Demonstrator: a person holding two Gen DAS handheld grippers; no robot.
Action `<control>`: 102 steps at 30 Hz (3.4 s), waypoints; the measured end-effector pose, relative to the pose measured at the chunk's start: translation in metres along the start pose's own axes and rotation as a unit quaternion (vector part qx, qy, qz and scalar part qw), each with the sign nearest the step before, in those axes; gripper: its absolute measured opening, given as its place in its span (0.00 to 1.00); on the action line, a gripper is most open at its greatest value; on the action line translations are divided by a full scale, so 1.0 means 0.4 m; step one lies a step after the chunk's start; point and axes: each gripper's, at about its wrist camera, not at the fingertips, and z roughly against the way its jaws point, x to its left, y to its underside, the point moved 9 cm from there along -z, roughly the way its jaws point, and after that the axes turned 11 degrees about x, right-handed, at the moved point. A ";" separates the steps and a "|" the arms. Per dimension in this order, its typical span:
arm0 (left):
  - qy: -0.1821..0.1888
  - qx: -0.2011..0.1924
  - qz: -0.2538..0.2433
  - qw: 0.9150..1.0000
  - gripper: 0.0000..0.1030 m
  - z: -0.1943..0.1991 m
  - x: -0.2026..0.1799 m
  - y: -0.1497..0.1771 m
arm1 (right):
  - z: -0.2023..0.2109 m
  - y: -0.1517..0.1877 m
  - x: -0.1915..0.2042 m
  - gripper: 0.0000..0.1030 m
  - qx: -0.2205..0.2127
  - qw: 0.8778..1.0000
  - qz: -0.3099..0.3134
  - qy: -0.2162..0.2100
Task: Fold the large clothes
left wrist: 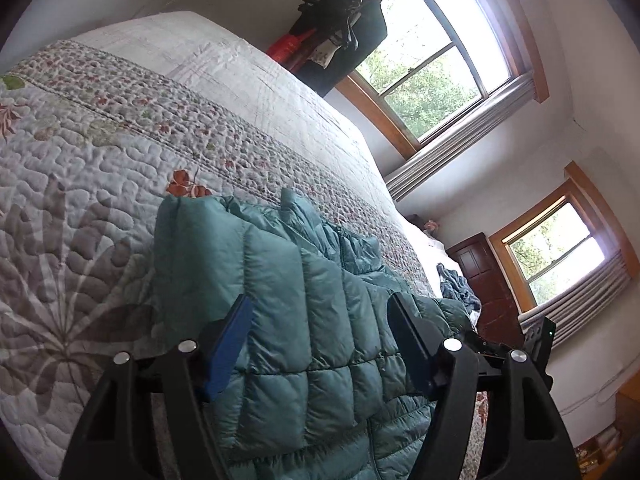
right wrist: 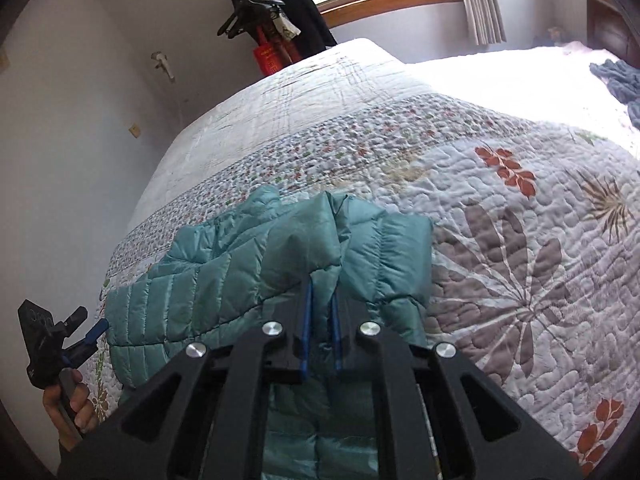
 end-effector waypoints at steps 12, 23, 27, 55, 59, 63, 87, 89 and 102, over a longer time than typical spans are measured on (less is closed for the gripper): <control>0.015 0.030 0.009 0.999 0.65 -0.028 0.021 -0.014 | -0.065 0.055 -0.081 0.13 0.024 0.999 -0.023 -0.025; -0.016 0.047 -0.004 0.999 0.70 -0.048 0.029 -0.072 | -0.128 -0.008 -0.018 0.17 0.059 0.997 0.004 -0.056; -0.031 0.068 0.016 0.997 0.68 -0.098 0.073 -0.058 | -0.154 0.004 -0.043 0.13 0.072 0.996 -0.003 -0.048; 0.018 0.145 -0.002 0.989 0.85 0.343 0.064 0.570 | 0.235 0.644 -0.166 0.70 0.235 0.955 -0.004 -0.180; 0.024 0.172 0.039 0.984 0.85 0.367 0.108 0.737 | 0.270 0.772 -0.208 0.70 0.264 0.948 -0.028 -0.176; 0.047 0.184 0.066 0.980 0.85 0.360 0.120 0.809 | 0.280 0.831 -0.209 0.70 0.277 0.939 -0.043 -0.198; 0.049 0.246 0.096 0.963 0.47 0.307 0.109 0.885 | 0.262 0.877 -0.191 0.41 0.261 0.930 -0.042 -0.253; 0.053 0.238 0.108 0.964 0.47 0.312 0.123 0.879 | 0.262 0.879 -0.193 0.42 0.262 0.930 -0.046 -0.253; 0.053 0.265 0.110 0.956 0.28 0.293 0.095 0.879 | 0.272 0.861 -0.200 0.32 0.245 0.929 -0.060 -0.270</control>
